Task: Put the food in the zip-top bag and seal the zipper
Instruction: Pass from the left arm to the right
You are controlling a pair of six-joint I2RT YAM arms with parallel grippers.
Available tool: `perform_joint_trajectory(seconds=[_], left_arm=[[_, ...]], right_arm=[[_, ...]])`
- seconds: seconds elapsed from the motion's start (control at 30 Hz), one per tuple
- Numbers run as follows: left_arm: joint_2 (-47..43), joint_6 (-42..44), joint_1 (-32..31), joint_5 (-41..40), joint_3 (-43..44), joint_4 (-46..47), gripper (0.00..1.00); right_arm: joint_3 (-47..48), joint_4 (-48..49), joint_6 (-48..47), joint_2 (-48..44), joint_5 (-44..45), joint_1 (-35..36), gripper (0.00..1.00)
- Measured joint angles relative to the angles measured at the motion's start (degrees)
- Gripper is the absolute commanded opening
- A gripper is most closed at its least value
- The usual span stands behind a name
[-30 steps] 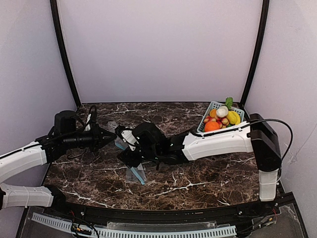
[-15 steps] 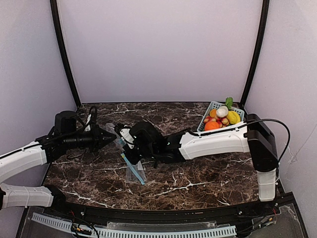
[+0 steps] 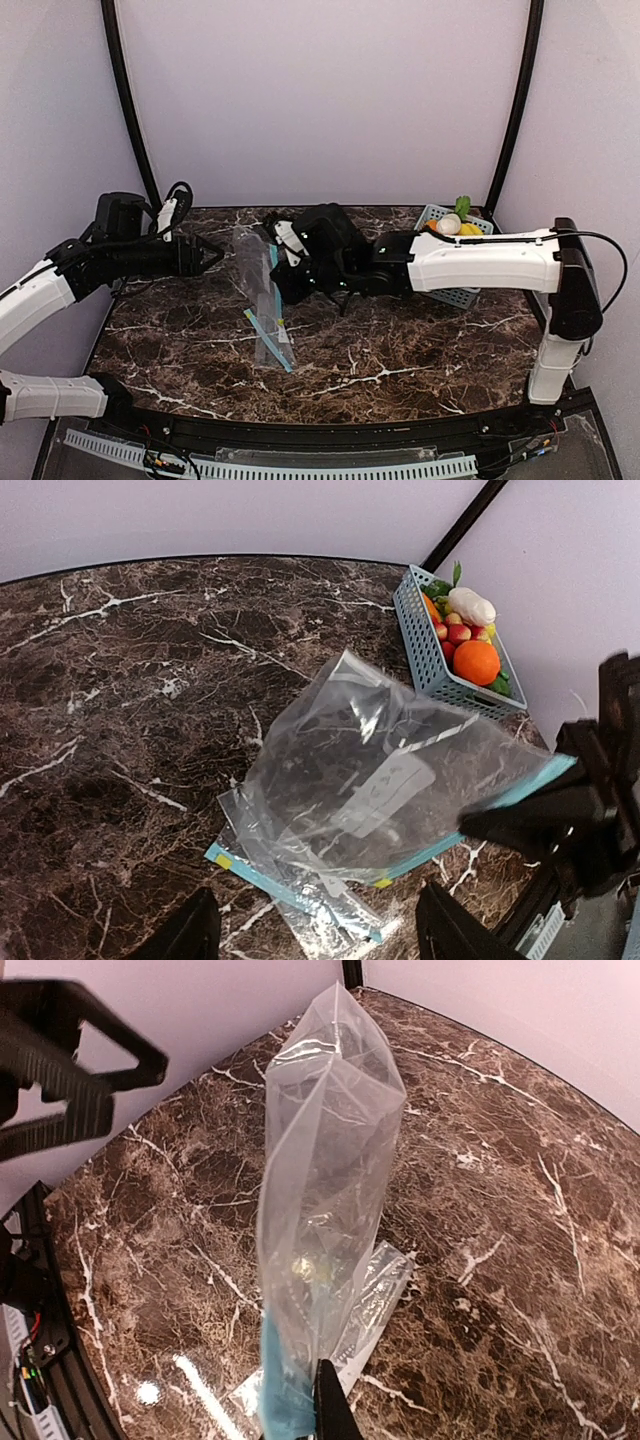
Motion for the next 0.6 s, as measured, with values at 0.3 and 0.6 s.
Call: perform_joint_trajectory(seconds=[0.3,0.6], left_arm=[[-6.62,11.32,-5.05,-1.18,-5.09,0.7,0.66],[-7.15,16.55,-19.93,-9.73,-14.71,12.26,0.63]], right_arm=[[-5.99,-5.29,17.73,-10.78,-7.65,-7.54,0.0],[-8.48,-8.39,37.07,-14.82,-12.26,-8.79,0.0]])
